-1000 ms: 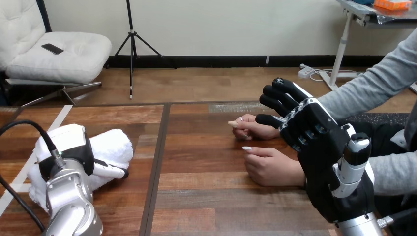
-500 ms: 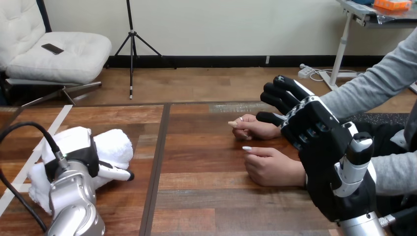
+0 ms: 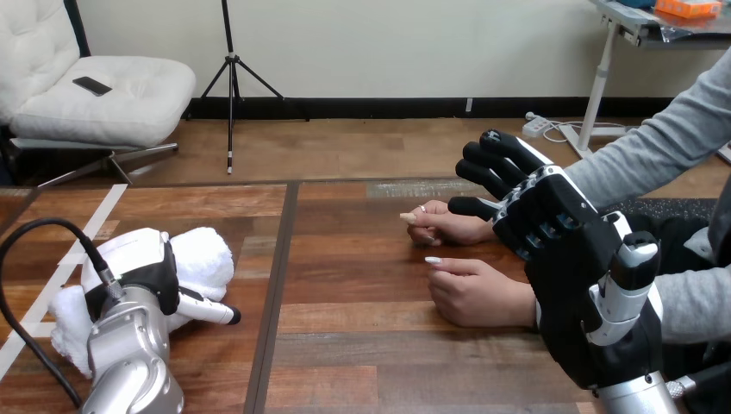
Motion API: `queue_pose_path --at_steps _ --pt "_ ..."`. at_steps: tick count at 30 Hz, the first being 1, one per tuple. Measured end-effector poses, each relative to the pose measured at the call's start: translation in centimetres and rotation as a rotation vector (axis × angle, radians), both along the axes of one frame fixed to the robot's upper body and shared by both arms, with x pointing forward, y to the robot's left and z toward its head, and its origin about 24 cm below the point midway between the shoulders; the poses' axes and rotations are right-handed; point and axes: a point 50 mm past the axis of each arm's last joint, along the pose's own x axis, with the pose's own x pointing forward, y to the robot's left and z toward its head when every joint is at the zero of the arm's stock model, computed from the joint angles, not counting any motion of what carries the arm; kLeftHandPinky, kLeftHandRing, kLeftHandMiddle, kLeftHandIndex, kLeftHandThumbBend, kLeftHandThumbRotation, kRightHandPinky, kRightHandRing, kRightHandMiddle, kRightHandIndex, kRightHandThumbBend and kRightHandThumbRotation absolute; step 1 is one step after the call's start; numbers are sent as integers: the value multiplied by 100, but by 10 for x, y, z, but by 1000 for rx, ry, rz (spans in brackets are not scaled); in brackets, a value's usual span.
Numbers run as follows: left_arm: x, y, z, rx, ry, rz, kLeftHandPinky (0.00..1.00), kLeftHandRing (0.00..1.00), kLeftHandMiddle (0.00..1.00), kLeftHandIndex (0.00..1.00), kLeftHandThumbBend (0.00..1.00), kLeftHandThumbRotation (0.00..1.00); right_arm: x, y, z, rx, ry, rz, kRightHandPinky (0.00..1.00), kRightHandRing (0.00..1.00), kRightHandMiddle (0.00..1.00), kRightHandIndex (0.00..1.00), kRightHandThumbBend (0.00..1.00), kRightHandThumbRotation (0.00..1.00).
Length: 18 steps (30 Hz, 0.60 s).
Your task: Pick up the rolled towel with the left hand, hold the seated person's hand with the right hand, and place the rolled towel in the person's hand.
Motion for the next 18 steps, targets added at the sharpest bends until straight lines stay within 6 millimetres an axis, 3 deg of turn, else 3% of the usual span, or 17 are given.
queue_pose_path --at_steps 18 --pt "5 4 1 -52 10 15 100 98 98 96 97 44 -5 -1 10 2 -45 12 72 86 86 84 100 100"
